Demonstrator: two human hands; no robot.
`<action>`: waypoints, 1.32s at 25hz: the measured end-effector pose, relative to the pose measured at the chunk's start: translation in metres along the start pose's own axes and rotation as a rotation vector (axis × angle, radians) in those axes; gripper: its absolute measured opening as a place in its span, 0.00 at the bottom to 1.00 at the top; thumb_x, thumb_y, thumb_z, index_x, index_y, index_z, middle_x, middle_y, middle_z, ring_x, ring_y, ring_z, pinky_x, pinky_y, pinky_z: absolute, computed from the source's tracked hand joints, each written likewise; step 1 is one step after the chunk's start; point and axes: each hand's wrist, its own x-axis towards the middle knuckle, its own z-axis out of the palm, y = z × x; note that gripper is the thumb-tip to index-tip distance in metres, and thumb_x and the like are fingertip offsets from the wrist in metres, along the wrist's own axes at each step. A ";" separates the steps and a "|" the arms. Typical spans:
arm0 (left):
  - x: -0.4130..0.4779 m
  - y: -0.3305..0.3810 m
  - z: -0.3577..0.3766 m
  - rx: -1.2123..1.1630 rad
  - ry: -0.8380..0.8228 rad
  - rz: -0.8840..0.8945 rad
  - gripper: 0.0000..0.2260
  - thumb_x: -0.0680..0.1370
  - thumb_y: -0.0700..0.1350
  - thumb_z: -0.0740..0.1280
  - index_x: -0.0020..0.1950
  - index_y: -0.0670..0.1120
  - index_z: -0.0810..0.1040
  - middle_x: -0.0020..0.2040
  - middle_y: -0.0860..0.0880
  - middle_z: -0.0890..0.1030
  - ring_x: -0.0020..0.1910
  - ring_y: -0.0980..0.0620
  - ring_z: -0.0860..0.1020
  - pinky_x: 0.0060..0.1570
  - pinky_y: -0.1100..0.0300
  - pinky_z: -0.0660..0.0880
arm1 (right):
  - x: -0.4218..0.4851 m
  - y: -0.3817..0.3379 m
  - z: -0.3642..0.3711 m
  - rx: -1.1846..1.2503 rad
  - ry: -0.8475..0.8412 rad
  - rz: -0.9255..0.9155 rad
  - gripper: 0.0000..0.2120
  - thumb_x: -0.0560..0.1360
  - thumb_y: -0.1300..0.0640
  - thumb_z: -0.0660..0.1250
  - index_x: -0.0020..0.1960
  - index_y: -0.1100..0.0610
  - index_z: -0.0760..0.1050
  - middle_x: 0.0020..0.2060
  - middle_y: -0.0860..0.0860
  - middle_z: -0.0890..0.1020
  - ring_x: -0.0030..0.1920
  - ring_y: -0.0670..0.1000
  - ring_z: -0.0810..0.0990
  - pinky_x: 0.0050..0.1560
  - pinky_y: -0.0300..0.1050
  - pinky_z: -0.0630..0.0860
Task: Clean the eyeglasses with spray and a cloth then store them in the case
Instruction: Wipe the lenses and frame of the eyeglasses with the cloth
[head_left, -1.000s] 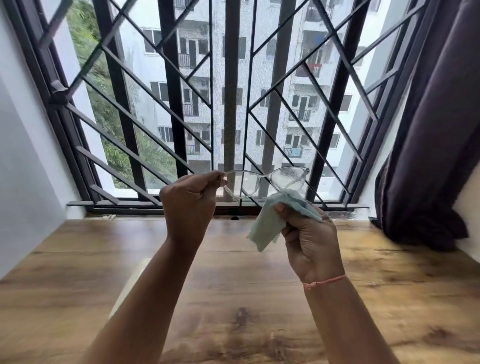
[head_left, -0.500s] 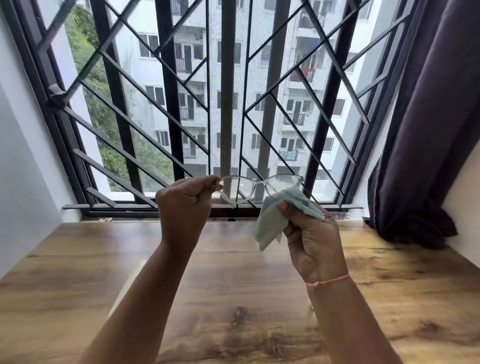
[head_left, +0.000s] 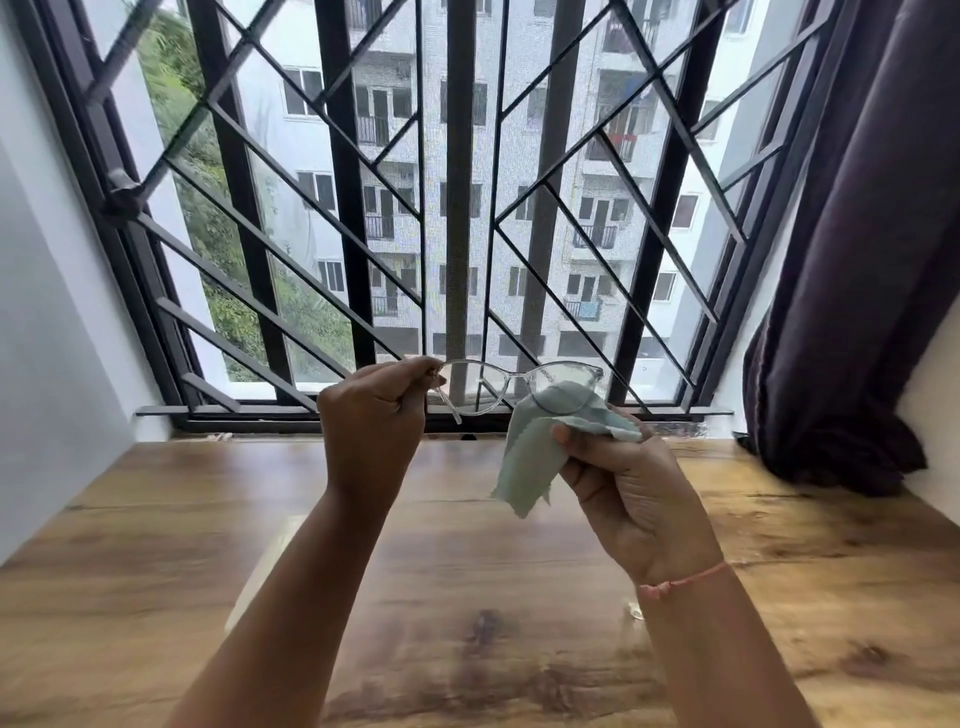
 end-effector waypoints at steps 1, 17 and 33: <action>0.000 -0.001 -0.001 0.006 0.004 -0.002 0.06 0.67 0.33 0.71 0.42 0.40 0.84 0.36 0.45 0.84 0.43 0.56 0.79 0.42 0.75 0.71 | -0.003 -0.006 -0.003 0.000 -0.083 0.049 0.27 0.53 0.75 0.71 0.52 0.69 0.77 0.43 0.61 0.83 0.45 0.55 0.83 0.48 0.46 0.81; -0.016 0.008 0.005 -0.096 -0.018 0.109 0.06 0.70 0.37 0.68 0.43 0.38 0.84 0.42 0.51 0.80 0.43 0.54 0.80 0.45 0.71 0.75 | -0.001 0.003 -0.008 -0.073 0.164 -0.078 0.10 0.55 0.69 0.70 0.32 0.57 0.83 0.30 0.53 0.84 0.31 0.51 0.83 0.31 0.38 0.79; -0.022 0.011 0.000 -0.031 0.029 0.032 0.06 0.67 0.32 0.72 0.42 0.39 0.84 0.39 0.50 0.81 0.42 0.61 0.77 0.43 0.81 0.68 | -0.008 0.004 -0.006 -0.077 0.274 -0.125 0.04 0.65 0.58 0.67 0.38 0.58 0.77 0.29 0.52 0.81 0.29 0.48 0.78 0.28 0.38 0.75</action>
